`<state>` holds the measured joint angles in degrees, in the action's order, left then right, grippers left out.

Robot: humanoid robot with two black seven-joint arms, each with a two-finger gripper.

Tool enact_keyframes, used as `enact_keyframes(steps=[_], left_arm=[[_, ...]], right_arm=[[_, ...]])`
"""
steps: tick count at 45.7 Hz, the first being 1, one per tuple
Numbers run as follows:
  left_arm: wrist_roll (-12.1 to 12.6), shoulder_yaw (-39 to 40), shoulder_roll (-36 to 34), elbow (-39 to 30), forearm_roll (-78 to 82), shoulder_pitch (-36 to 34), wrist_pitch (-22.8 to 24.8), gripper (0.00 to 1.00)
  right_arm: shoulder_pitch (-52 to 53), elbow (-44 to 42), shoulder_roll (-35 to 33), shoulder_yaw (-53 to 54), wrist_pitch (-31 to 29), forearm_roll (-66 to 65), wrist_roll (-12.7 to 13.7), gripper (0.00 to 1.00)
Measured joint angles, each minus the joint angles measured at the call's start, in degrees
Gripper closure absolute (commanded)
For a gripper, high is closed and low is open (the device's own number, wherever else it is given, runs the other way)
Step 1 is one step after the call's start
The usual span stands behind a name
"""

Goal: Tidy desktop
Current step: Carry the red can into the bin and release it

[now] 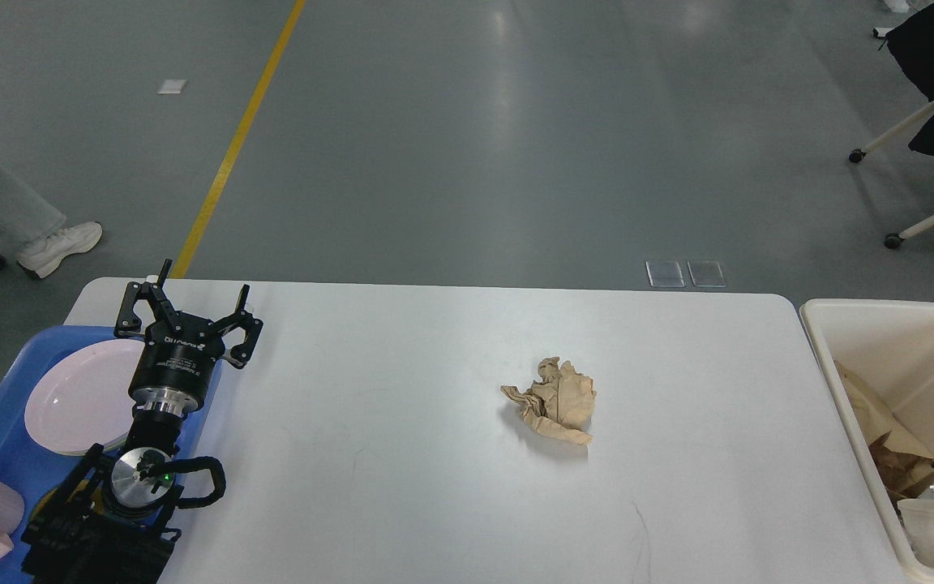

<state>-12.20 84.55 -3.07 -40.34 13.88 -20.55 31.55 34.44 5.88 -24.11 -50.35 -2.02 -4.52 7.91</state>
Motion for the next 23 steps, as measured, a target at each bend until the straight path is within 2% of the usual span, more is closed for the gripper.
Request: enact_keyframes(steps=[7,18,19,21,23], left_arm=[[-0.01,0.00,-0.01,0.00,0.00,-0.01,0.00,0.04],[-0.01,0.00,-0.01,0.00,0.00,-0.02,0.00,0.03],[-0.01,0.00,-0.01,0.00,0.00,-0.02,0.00,0.03],[-0.01,0.00,-0.01,0.00,0.00,-0.02,0.00,0.04],[-0.01,0.00,-0.01,0.00,0.00,-0.02,0.00,0.04]], right_arm=[[-5.46,-5.41,4.20,0.67,5.81,0.18,0.15,1.00],[-6.12,-5.71,4.94,0.75,6.68,0.20,0.23,1.00],[-6.21,-5.71,4.96,0.75,6.68,0.20,0.23,0.89],[-6.38,-5.71,5.03,0.75,6.68,0.20,0.21,0.58],[-6.62,-5.71,5.12,0.73,6.79,0.18,0.09,0.34]])
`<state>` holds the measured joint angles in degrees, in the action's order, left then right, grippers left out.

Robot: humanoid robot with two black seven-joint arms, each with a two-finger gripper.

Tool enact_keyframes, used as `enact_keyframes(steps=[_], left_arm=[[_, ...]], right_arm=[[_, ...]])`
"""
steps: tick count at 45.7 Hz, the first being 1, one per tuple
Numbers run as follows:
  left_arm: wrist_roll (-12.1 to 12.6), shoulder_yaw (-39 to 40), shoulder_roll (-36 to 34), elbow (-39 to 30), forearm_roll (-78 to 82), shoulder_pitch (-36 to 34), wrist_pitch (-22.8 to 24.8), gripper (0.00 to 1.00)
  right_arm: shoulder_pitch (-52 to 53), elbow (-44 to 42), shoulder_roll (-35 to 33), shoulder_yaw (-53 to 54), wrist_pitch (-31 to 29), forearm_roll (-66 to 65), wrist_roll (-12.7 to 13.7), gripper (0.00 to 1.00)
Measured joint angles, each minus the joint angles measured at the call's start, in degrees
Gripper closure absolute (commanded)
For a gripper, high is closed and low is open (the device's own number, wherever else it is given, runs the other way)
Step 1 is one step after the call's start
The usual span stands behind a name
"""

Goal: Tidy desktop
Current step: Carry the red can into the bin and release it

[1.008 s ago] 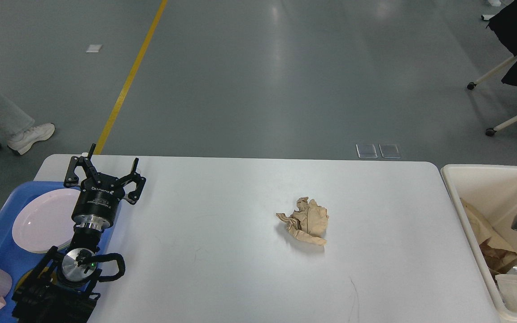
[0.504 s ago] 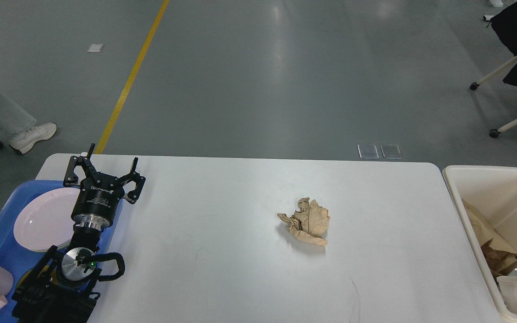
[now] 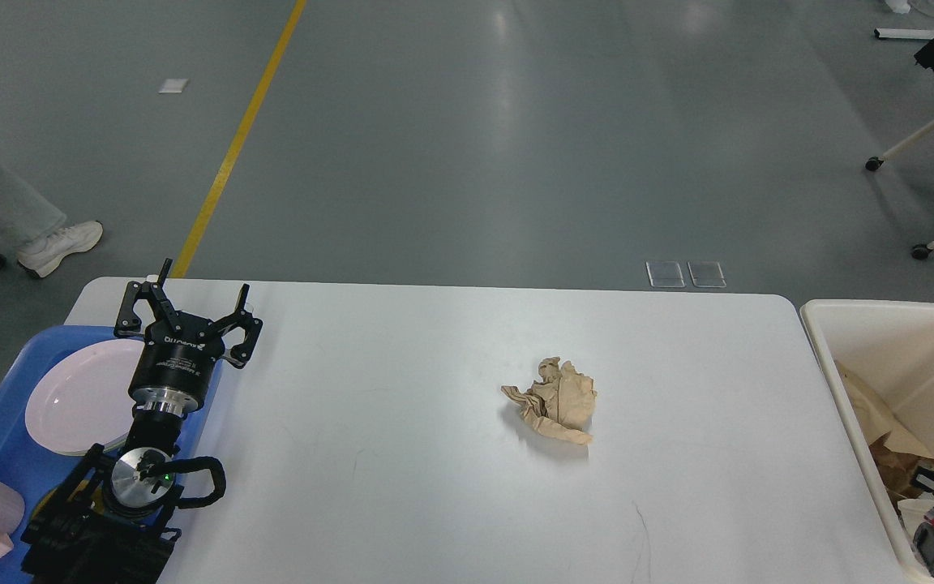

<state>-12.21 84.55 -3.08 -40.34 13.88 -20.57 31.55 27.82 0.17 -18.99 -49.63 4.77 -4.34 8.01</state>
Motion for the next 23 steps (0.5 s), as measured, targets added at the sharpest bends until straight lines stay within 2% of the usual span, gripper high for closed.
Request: enact_keyframes(steps=[3,23], left_arm=[[0.00,0.00,0.00,0.00,0.00,0.00,0.00,0.04],[0.06,0.00,0.00,0.00,0.00,0.00,0.00,0.03]], right_arm=[[-0.35,0.00,0.12,-0.19,0.44,-0.05,-0.17,0.01],[-0.82,-0.02,0.86,-0.45,1.02,-0.06,-0.19,0.00]])
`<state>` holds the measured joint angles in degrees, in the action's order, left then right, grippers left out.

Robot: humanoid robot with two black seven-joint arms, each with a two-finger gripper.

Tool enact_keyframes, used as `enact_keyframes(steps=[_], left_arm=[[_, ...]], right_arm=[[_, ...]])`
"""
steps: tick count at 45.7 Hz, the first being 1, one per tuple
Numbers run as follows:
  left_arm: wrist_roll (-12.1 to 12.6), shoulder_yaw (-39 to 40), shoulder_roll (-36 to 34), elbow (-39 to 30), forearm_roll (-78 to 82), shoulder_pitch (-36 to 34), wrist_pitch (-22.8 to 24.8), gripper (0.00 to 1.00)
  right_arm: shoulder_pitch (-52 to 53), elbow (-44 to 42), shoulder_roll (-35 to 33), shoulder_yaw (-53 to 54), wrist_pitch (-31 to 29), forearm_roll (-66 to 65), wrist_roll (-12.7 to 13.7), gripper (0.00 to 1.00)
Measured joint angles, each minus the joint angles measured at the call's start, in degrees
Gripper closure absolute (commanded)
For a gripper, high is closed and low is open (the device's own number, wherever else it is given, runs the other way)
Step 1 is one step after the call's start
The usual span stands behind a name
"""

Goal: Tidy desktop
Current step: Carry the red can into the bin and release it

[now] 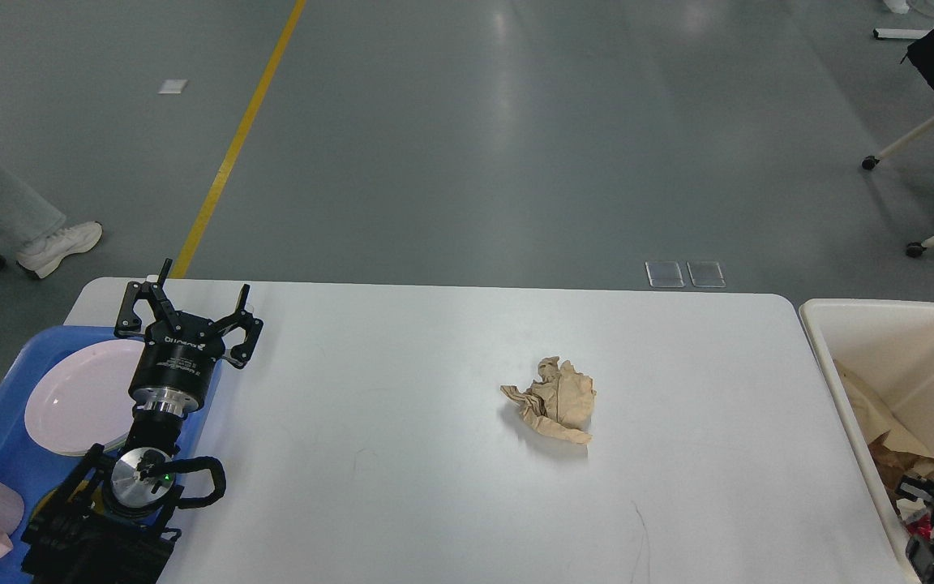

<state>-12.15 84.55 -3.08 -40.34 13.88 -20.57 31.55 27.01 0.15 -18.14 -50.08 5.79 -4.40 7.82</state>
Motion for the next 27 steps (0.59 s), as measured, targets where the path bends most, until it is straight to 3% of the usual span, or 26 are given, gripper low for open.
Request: enact_keyframes(steps=[20,27], left_arm=[[0.00,0.00,0.00,0.00,0.00,0.00,0.00,0.03],[0.00,0.00,0.00,0.00,0.00,0.00,0.00,0.03]], right_arm=[[0.34,0.47,-0.49,-0.13,-0.19,-0.12,-0.08,0.00],[5.40,5.93,-3.72,-1.67,-1.91,-0.97,0.43,0.00]])
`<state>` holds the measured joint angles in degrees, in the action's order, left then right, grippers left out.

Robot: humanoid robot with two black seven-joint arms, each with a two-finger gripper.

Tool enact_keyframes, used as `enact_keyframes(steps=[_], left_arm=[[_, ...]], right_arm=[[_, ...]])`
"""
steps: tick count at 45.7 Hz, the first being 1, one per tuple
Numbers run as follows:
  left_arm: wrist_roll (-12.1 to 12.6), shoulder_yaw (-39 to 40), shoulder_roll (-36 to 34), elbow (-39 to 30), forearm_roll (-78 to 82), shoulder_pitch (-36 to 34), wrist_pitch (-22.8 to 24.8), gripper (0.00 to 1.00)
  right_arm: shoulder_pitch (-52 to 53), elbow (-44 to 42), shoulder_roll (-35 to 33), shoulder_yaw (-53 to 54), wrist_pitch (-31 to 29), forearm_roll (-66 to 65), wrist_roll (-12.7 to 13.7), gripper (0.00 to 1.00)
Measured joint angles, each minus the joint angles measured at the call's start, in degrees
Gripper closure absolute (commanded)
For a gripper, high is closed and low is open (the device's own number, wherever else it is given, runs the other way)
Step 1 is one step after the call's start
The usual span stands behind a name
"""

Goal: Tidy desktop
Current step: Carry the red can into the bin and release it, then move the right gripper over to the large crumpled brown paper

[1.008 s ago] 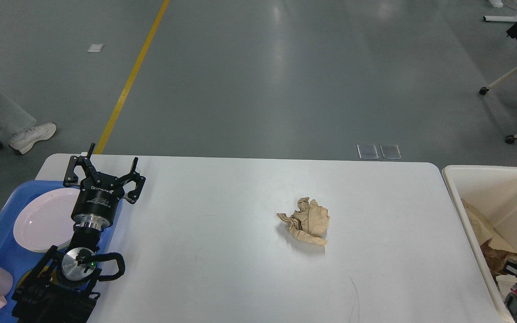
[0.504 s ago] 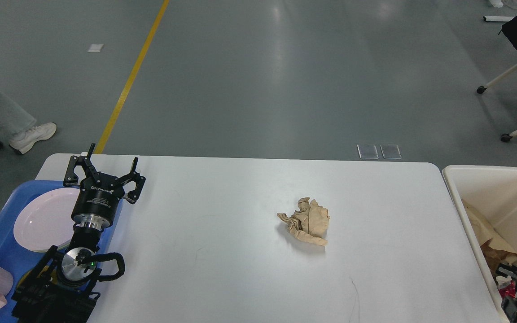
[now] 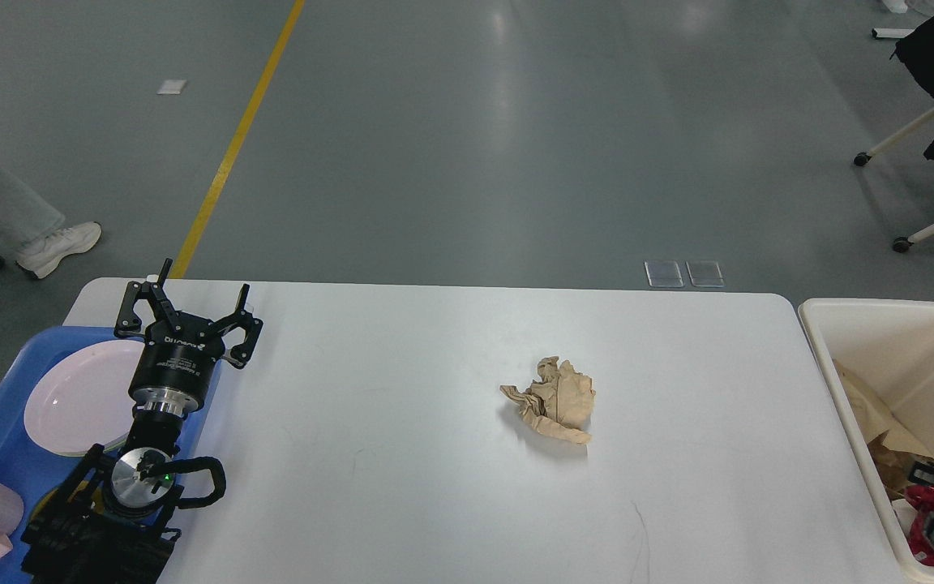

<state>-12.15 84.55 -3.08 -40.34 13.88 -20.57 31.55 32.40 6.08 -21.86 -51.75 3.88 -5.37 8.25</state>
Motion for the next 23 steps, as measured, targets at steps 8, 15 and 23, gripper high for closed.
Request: enact_keyframes(steps=[8,15,23], left_arm=[[0.03,0.00,0.00,0.00,0.00,0.00,0.00,0.04],[0.03,0.00,0.00,0.00,-0.01,0.00,0.00,0.04],[0.03,0.00,0.09,0.00,0.00,0.00,0.00,0.04]], right_arm=[[16.80,17.12,-7.27,-4.79,-4.81,-4.66,1.80,0.00],[35.33,36.35,-10.32,-12.44,-7.33,-8.24,6.19,0.00],[58.00,55.12,-6.00,-23.02,-14.88,-8.50,8.05,0.00]])
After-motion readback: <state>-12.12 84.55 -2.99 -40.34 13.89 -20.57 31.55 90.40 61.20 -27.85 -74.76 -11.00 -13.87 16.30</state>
